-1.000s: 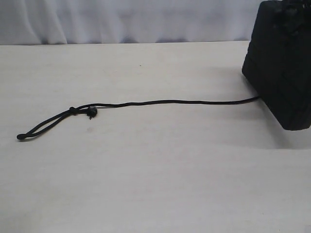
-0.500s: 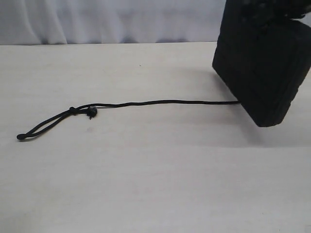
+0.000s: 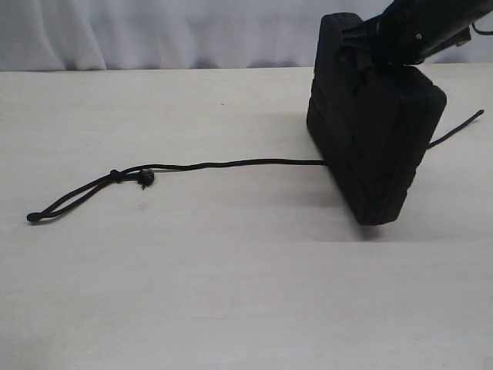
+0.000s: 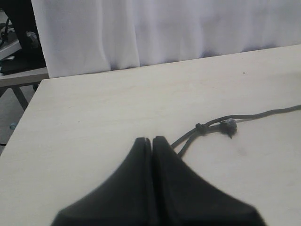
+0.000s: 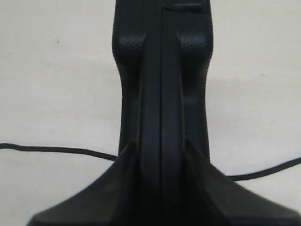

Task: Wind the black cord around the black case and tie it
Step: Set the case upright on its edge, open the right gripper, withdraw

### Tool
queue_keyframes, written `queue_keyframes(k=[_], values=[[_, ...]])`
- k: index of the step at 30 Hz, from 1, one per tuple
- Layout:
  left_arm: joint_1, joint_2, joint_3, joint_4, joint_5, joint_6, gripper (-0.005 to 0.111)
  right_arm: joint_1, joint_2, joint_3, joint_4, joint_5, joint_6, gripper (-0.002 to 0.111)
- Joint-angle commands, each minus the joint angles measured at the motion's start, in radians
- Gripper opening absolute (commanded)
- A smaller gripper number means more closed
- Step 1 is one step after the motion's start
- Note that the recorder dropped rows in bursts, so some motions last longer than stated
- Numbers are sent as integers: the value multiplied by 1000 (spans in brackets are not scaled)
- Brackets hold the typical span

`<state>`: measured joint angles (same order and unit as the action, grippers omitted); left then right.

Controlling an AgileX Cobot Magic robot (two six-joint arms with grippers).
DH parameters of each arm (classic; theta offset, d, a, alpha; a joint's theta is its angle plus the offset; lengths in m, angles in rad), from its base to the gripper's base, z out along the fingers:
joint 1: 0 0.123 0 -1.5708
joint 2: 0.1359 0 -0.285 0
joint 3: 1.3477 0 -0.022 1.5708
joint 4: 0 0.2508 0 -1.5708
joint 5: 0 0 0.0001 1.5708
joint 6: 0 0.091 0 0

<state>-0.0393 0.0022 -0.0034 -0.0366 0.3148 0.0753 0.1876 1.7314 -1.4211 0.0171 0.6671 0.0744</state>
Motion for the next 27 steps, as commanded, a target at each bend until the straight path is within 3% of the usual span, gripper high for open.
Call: queue_keyframes(k=[1,12,21,27], values=[[-8,-2,3,-1,-9,-3,0,13,-48,87,-4,-225,33,4],[-8,-2,3,-1,-9,-3,0,13,-47,144,-32,-214,10,5],[-8,-2,3,-1,-9,-3,0,13,-47,62,-32,-82,10,41],[-8,-2,3,-1,-9,-3,0,13,-47,-10,-29,-2,10,46]])
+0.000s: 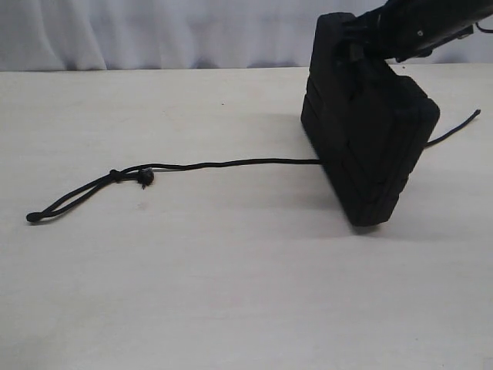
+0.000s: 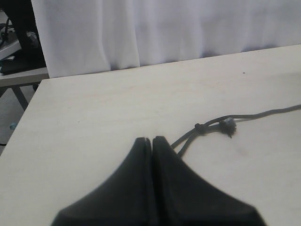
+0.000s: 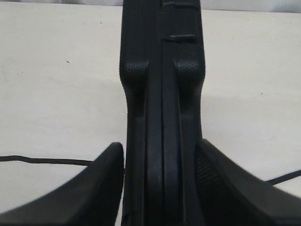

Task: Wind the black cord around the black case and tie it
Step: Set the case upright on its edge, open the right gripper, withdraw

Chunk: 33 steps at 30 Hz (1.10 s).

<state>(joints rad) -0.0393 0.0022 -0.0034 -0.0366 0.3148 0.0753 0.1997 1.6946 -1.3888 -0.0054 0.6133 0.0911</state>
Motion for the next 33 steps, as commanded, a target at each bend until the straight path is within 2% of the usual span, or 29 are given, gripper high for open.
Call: queue_keyframes(k=[1,10,15,23,33], values=[[-8,-2,3,-3,-9,-3,0,1,-10,-44,-6,59,-7,46],[-8,-2,3,-3,-9,-3,0,-2,45,-44,-10,101,-7,46],[-8,-2,3,-3,-9,-3,0,-2,41,-44,-10,67,-7,42],[-8,-2,3,-3,-9,-3,0,-2,35,-65,-10,64,-7,42],[-8,-2,3,-1,-9,-3,0,-2,-14,-176,-13,120,-7,42]])
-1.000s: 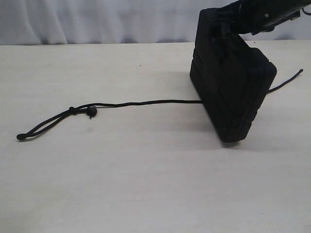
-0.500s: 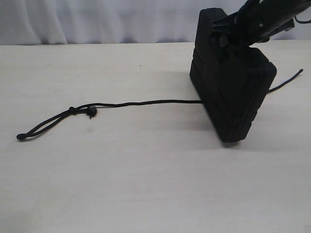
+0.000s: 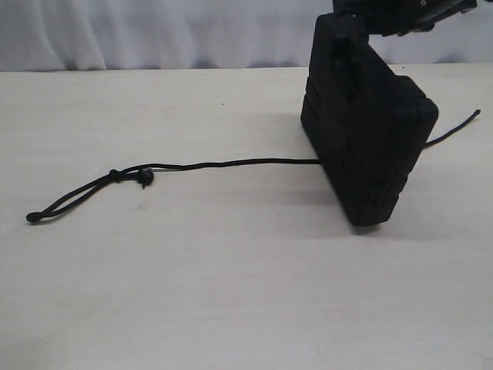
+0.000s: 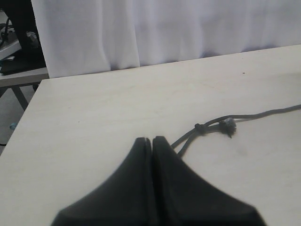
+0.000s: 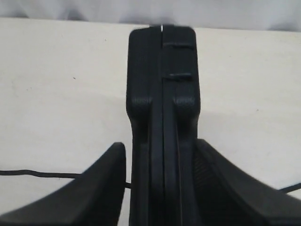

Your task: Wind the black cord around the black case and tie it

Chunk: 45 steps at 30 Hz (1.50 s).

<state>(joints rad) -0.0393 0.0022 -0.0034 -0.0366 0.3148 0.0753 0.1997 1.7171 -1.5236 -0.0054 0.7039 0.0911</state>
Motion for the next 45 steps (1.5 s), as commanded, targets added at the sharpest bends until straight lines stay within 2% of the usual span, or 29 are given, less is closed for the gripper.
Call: queue_keyframes(k=[1,3,4,6,7,10,18,22,34,37,39,43,45], values=[[-8,-2,3,-1,-9,-3,0,-2,-45,-46,-13,35,-10,42],[-8,-2,3,-1,-9,-3,0,-2,-67,-49,-14,35,-35,38],[-8,-2,3,-1,-9,-3,0,-2,-81,-49,-14,35,-57,33],[-8,-2,3,-1,-9,-3,0,-2,-110,-49,-14,31,-91,17],[-8,-2,3,-1,-9,-3,0,-2,-154,-32,-14,11,-103,4],[-8,-2,3,-1,-9,-3,0,-2,-258,44,-14,-65,-103,4],[-8,-2,3,-1,-19,2,0,-2,-590,398,-2,-305,-101,4],[-8,-2,3,88,-38,6,0,-2,-693,470,5,-310,-98,4],[-8,-2,3,80,-47,6,0,-2,-1163,741,32,-488,-98,4],[-8,-2,3,184,-101,83,0,-2,-1223,771,43,-496,-98,4],[-8,-2,3,111,-200,46,0,-2,-1247,785,43,-496,-98,4],[-8,-2,3,-198,-486,-75,0,-2,-1268,796,64,-466,-98,4],[-8,-2,3,-306,-560,-136,0,-2,-1288,802,73,-428,-98,4]])
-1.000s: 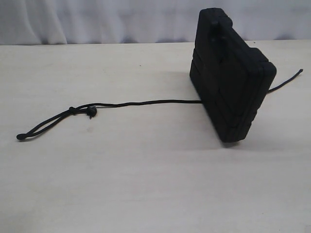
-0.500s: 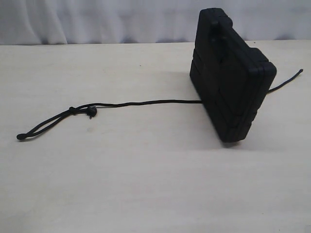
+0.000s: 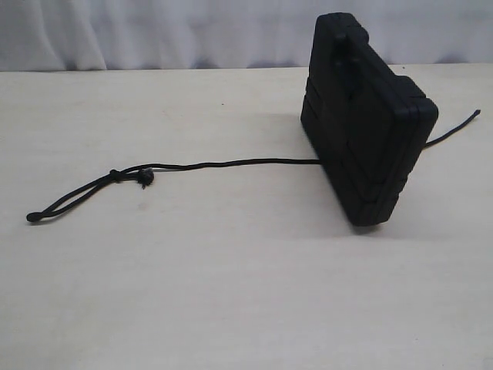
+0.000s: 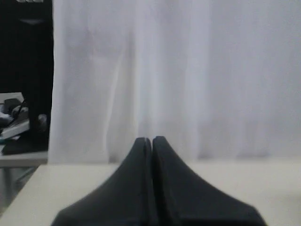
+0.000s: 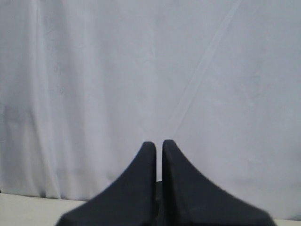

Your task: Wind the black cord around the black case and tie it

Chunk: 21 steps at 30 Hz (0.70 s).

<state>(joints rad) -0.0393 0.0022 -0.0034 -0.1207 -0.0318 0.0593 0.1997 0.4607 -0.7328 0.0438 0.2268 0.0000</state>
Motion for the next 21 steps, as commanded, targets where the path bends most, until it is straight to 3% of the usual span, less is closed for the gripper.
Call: queue_keyframes(k=[1,4,6,9,11,14,19,21], values=[[-8,-2,3,-236,-229,-158,0,-2,-50,21,24,52,-7,4],[-8,-2,3,-217,-216,-265,0,-2,-107,59,24,34,-7,4],[-8,-2,-48,-126,-172,-305,0,-2,-146,77,24,27,-7,4],[-8,39,-190,7,24,-399,0,-2,-200,97,24,29,-7,4],[-8,103,-295,11,186,-383,0,-2,-225,111,24,26,-7,4],[-8,233,-445,-58,358,-216,0,-2,-249,119,24,20,-7,4],[-8,563,-637,-481,687,358,0,-2,-254,119,27,20,-7,4],[-8,706,-691,-555,783,526,0,-2,-254,119,31,20,-7,4]])
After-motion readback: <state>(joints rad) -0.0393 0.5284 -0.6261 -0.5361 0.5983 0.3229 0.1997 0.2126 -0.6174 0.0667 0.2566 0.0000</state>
